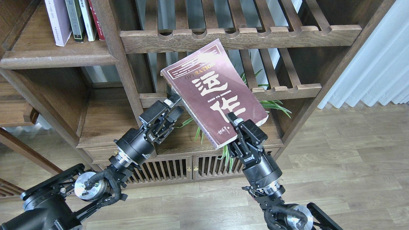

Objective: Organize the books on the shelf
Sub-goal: 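Grip the maroon book with the left gripper beside the right gripper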

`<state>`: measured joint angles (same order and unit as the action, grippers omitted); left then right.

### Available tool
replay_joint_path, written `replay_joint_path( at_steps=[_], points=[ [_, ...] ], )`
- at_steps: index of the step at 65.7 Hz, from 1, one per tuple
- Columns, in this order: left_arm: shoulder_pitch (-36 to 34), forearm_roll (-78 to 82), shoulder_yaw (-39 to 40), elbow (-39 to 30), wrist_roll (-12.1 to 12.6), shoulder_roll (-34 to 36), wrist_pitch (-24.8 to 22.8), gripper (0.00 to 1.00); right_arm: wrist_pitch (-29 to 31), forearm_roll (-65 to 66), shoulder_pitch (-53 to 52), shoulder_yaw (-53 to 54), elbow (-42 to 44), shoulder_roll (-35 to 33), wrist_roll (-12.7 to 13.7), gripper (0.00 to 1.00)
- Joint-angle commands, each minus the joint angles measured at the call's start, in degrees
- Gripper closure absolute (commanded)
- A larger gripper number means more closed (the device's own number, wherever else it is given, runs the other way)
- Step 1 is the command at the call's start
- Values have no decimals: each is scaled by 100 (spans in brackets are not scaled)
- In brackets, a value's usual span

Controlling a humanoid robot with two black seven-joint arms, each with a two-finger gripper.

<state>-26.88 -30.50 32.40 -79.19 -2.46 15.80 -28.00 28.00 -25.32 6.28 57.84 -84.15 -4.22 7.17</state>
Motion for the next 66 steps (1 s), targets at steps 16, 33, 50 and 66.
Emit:
replay_joint_path(
  at_steps=[16,33,50,66],
  points=[
    [-1,9,-32,0,53,28,0,28,0,194,40,-264,57,35,100,95],
    [8,9,-208,0,185,37,0,38,0,370,75,-299,75,114,100,95],
    [16,9,-225,9,167,11,0,75,0,441,137,-299,75,185,100,95],
    [-1,9,-217,9,158,46,0,94,0,449,155,-299,75,211,100,95]
  ],
)
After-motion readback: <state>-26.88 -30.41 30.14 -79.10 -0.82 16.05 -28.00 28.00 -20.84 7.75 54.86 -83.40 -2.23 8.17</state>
